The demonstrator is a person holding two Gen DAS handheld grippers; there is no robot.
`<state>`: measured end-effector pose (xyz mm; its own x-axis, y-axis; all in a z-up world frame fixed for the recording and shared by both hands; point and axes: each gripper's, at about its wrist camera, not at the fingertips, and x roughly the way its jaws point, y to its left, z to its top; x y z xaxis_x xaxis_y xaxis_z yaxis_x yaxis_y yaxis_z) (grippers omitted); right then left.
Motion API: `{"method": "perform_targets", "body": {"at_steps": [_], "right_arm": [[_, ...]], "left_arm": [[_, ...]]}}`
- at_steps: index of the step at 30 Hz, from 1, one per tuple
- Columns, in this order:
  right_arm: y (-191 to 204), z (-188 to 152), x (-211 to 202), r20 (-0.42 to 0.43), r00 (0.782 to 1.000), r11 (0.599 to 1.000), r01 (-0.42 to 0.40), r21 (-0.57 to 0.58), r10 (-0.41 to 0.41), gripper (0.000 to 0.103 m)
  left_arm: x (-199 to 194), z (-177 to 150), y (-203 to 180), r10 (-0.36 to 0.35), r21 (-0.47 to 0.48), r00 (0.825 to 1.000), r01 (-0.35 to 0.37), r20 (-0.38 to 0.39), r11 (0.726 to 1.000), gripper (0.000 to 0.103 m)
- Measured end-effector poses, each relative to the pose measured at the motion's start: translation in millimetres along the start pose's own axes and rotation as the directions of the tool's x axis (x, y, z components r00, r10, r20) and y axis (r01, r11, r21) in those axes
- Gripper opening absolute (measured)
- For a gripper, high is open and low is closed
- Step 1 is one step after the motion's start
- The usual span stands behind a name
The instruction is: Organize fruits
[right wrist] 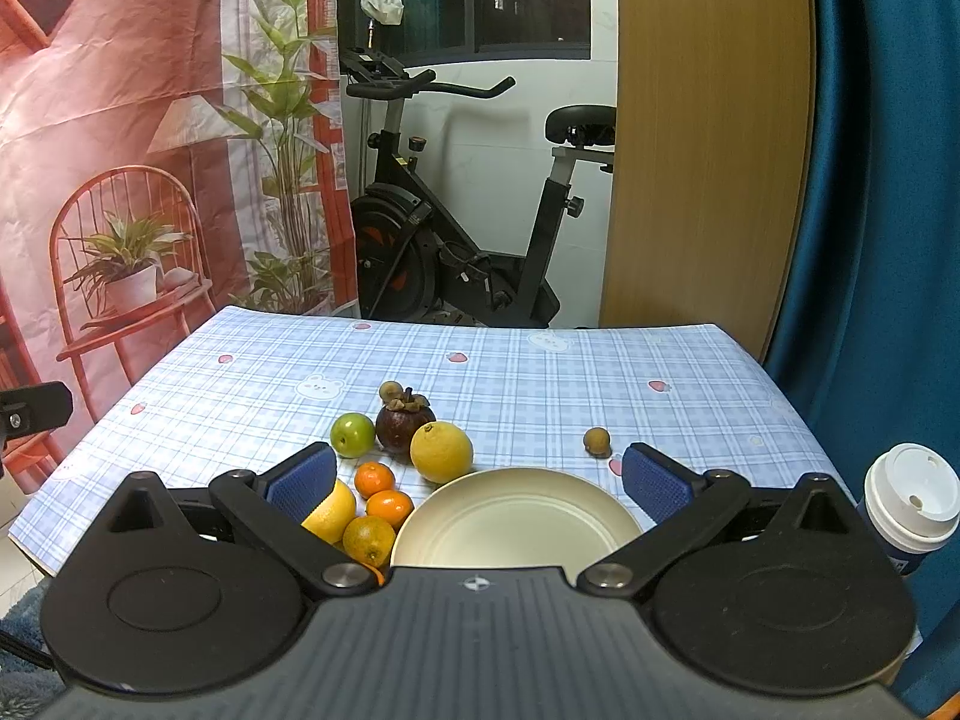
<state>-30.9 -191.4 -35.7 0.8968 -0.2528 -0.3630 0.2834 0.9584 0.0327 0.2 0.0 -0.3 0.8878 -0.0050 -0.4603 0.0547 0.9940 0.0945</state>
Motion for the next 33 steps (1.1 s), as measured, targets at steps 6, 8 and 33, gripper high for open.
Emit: {"method": "perform_targets", "body": {"at_steps": [6,8,33], "right_arm": [[-0.3,-0.1,0.1,0.001,1.0,1.0,0.001,0.001,-0.001,0.103],[-0.4,0.0,0.0,0.001,1.0,1.0,0.001,0.001,-0.001,0.103],[-3.0,0.8,0.7,0.001,1.0,1.0,0.001,0.001,-0.001,0.103]], "left_arm": [[-0.3,-0.2,-0.3,-0.001,-0.001,1.0,0.001,0.001,1.0,0.103],[-0.3,-0.3,-0.7,0.0,-0.002,1.0,0.0,0.0,1.0,0.103],[-0.7,-1.3,-0.5,-0.005,-0.005,1.0,0.005,0.0,1.0,0.103]]}}
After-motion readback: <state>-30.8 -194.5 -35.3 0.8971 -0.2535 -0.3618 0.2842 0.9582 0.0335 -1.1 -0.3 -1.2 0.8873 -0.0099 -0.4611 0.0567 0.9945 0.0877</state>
